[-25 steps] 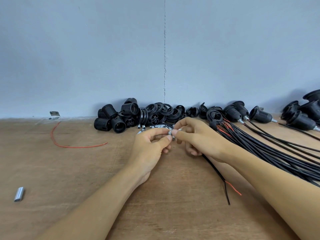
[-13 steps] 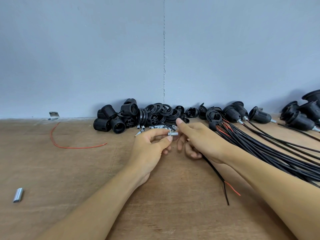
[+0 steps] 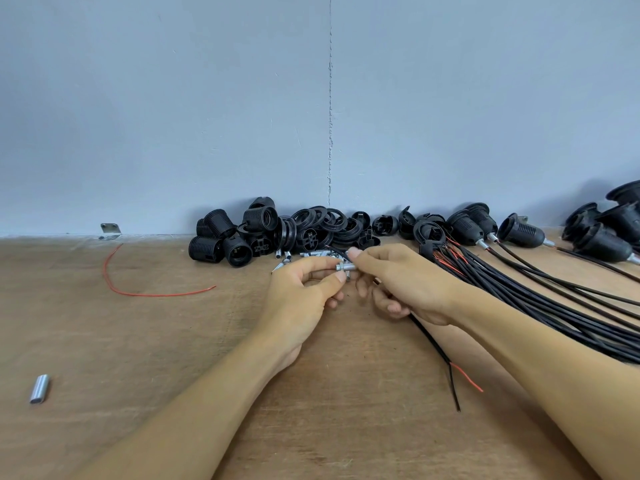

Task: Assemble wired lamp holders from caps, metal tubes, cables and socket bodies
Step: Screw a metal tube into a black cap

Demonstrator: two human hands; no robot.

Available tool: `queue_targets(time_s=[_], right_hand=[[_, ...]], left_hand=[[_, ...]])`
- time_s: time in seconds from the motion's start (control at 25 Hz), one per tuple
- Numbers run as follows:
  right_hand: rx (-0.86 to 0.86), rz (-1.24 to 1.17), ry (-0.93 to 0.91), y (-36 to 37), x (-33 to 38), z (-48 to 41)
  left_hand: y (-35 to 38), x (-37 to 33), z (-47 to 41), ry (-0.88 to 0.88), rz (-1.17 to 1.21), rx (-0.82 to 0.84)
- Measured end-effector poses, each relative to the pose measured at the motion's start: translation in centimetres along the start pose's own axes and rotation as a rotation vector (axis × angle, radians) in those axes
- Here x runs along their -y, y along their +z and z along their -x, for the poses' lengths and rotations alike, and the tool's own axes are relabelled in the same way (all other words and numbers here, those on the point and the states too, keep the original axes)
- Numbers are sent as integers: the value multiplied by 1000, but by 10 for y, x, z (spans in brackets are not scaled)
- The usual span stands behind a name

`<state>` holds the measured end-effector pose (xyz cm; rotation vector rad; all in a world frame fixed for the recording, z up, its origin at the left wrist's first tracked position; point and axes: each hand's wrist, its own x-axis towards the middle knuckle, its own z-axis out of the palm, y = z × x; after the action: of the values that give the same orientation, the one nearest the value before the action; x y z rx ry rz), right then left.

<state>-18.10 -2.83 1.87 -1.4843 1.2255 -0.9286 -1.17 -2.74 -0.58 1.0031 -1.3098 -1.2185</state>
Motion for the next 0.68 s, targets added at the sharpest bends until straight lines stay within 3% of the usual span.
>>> queue_targets(time_s=[0.32, 0.48, 0.68], right_hand=[[-47, 3, 8, -3, 4, 1], [52, -103, -22, -3, 3, 2], [16, -32, 1, -1, -1, 0]], left_hand=[[1, -1, 1, 0, -3, 6], [0, -1, 0, -1, 9, 5], [0, -1, 1, -6, 3, 10]])
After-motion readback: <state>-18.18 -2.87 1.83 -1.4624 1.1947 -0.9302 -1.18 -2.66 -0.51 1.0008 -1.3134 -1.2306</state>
